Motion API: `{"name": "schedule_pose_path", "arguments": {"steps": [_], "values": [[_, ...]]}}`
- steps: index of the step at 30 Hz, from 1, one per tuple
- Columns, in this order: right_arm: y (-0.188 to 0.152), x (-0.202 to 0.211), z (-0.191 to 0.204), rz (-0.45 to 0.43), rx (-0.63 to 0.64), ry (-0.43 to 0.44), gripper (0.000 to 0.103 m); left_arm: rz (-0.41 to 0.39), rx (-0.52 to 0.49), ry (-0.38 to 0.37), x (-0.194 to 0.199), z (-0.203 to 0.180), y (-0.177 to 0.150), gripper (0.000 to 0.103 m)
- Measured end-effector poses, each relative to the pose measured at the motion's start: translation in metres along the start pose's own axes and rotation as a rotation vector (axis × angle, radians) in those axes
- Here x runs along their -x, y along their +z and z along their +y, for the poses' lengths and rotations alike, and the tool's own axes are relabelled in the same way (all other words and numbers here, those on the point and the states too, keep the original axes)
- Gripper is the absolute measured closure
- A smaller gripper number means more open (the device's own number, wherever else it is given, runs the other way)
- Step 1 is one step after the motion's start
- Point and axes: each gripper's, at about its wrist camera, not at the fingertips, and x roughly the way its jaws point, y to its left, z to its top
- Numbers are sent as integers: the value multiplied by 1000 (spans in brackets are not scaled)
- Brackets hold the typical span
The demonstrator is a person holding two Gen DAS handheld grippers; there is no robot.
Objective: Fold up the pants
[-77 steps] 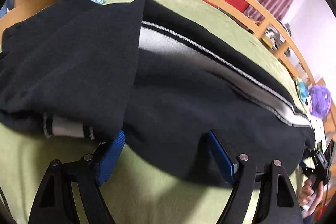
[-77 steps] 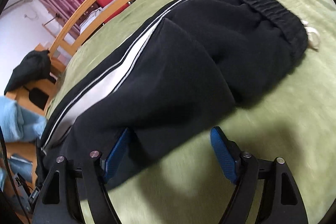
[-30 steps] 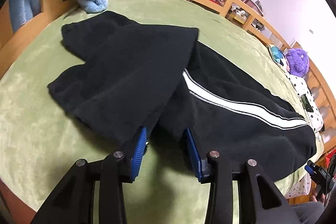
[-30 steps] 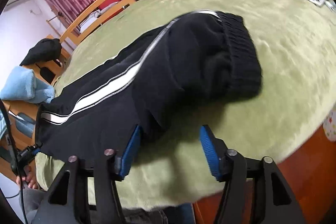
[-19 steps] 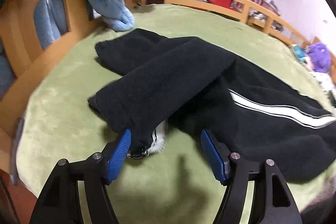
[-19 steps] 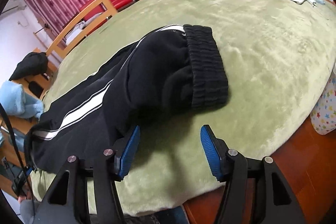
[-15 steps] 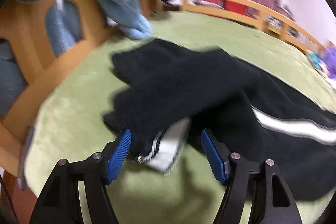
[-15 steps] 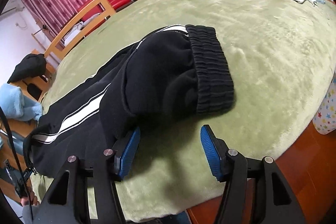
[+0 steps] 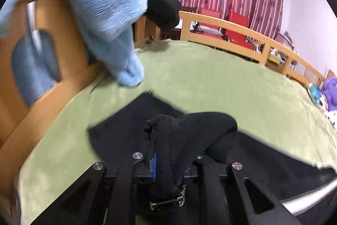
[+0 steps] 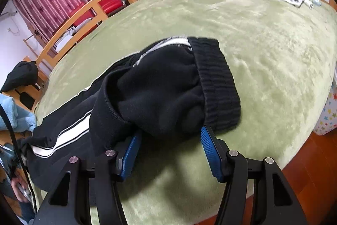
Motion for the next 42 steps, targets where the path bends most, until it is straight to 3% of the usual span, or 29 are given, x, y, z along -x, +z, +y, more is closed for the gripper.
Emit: {"name": "schedule_pose_path", "arguments": {"steps": [4, 6, 8, 11, 13, 16, 22, 26, 28, 32, 36, 38, 39, 40, 42], "values": [[10, -7, -3, 4, -8, 2, 44, 22, 1, 29, -43, -16, 32, 85], [10, -8, -5, 5, -8, 3, 44, 91, -35, 95, -67, -28, 36, 71], [10, -7, -6, 7, -9, -4, 43, 142, -67, 216, -80, -35, 31, 39], [5, 2, -12, 3, -14, -15, 42, 101, -68, 155, -62, -35, 22, 25], [-1, 9, -19, 2, -39, -17, 34, 79, -81, 147, -42, -34, 14, 20], [-12, 15, -36, -4, -121, 48, 28, 72, -90, 106, -15, -35, 1, 8], [-27, 1, -72, -10, -345, 231, 23, 141, -30, -31, 38, -39, -40, 8], [-29, -16, -96, -23, -516, 390, 23, 160, -44, -54, 62, -49, -64, 8], [-27, -25, -105, -29, -575, 400, 15, 160, -66, -35, 71, -56, -72, 8], [-16, -63, -108, 29, -679, 477, 14, 183, -60, -16, 78, -64, -80, 8], [7, -82, -84, 15, -648, 408, 0, 208, -64, 4, 73, -75, -86, 8], [23, -81, -80, -19, -618, 366, 4, 209, -75, 19, 72, -80, -88, 8], [34, -76, -80, -40, -585, 327, 26, 208, -76, 22, 72, -81, -88, 8], [50, -68, -81, -78, -517, 343, 45, 206, -76, 26, 72, -82, -88, 8], [79, -45, -79, -136, -410, 332, 61, 208, -77, 33, 71, -84, -87, 8]]}}
